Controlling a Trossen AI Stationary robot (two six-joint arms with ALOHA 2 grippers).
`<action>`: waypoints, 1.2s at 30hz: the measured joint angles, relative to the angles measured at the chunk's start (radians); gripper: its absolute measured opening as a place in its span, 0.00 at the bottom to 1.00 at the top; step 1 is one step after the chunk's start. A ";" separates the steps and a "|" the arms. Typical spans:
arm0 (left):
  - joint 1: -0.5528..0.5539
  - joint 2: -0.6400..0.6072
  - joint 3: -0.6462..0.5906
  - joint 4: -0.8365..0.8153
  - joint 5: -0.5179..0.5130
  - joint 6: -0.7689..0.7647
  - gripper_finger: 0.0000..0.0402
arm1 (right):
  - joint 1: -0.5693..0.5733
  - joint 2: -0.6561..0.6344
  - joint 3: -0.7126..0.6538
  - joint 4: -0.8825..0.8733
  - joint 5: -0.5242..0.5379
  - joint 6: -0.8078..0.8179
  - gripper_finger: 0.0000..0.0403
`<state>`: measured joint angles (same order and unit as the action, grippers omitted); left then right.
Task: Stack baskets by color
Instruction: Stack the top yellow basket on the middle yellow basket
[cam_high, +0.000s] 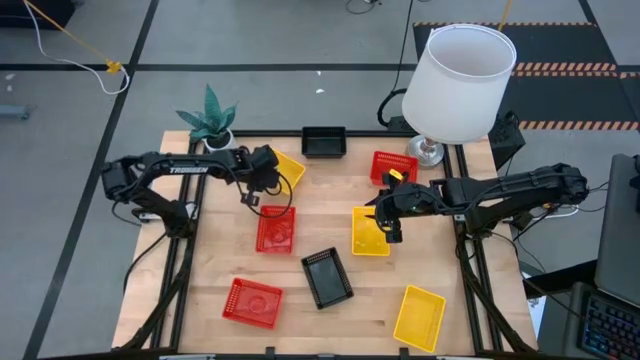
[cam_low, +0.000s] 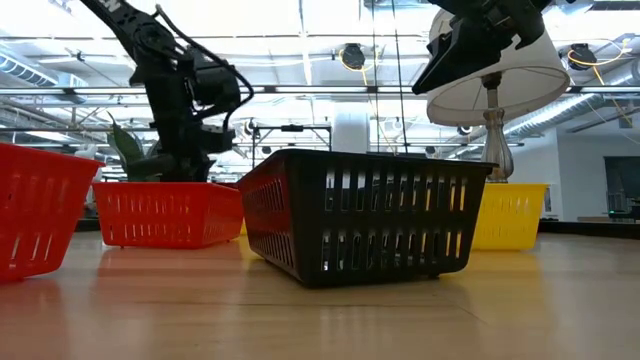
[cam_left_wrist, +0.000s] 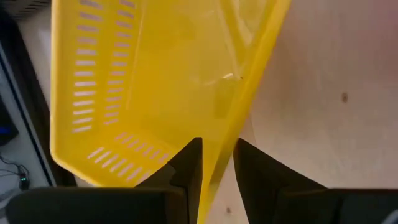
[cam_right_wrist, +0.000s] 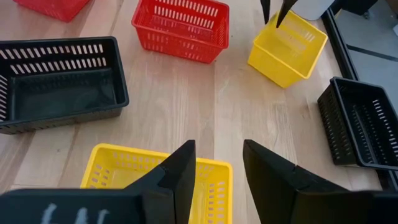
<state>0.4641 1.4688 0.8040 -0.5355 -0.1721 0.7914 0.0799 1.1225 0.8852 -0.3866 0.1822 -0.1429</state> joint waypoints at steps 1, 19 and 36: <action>-0.002 -0.003 0.000 0.013 -0.002 0.000 0.23 | 0.000 0.000 0.000 0.000 0.000 0.000 0.32; -0.109 -0.025 0.011 -0.029 -0.075 0.035 0.03 | 0.000 0.000 0.000 0.001 0.000 -0.004 0.32; -0.378 -0.079 0.218 -0.196 -0.177 -0.031 0.04 | 0.004 0.025 -0.071 0.366 0.055 -0.076 0.32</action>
<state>0.0865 1.3903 1.0216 -0.7315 -0.3491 0.7607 0.0835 1.1473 0.8143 -0.0207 0.2370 -0.2192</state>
